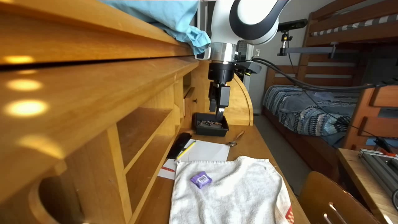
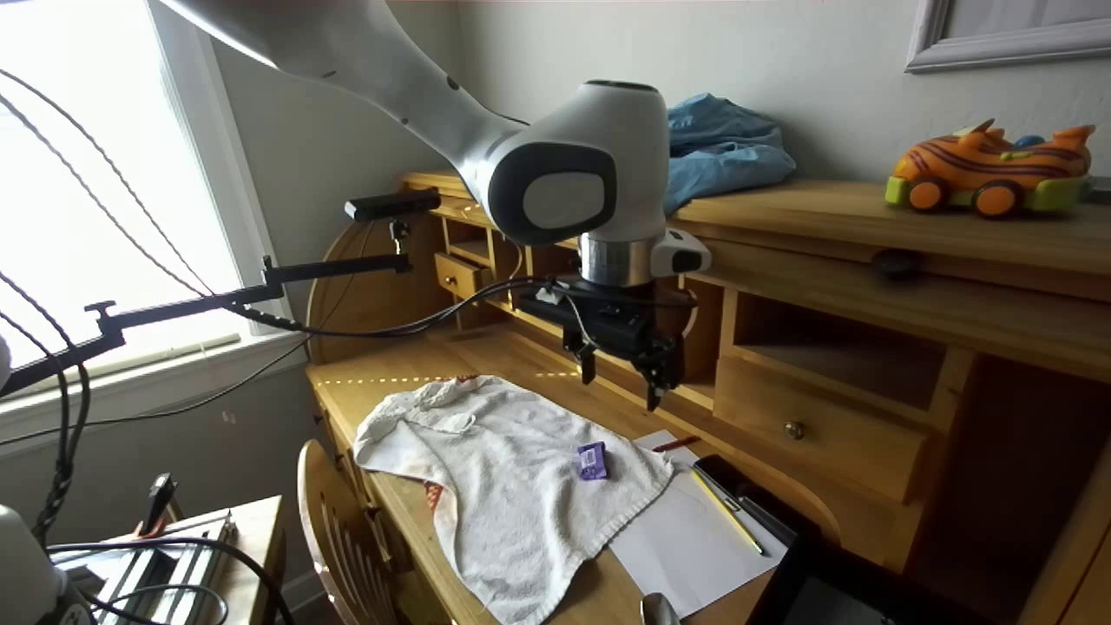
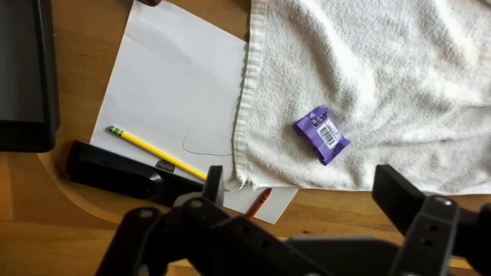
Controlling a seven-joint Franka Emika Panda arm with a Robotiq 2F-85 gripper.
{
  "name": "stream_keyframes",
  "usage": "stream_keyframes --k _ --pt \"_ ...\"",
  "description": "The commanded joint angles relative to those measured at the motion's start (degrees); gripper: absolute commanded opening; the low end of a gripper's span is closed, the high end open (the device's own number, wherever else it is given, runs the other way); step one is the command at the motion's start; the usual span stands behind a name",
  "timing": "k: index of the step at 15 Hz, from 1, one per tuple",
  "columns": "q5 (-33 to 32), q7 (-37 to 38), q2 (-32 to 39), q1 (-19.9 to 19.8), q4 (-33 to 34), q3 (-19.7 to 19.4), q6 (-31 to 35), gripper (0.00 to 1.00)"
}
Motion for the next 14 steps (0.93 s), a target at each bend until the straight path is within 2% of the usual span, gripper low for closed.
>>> stream_keyframes --k 1,2,6,14 --pt "-3.37 -0.39 3.99 0.11 5.22 1.56 -5.27 1.0" --pt "-1.28 -0.01 0.6 -0.71 1.98 1.61 -2.6 1.0" --pt "-2.22 -0.02 1.17 -0.51 3.29 1.92 -3.61 1.0" --pt "-6.91 13.99 1.81 2.36 4.83 1.64 -4.71 1.0"
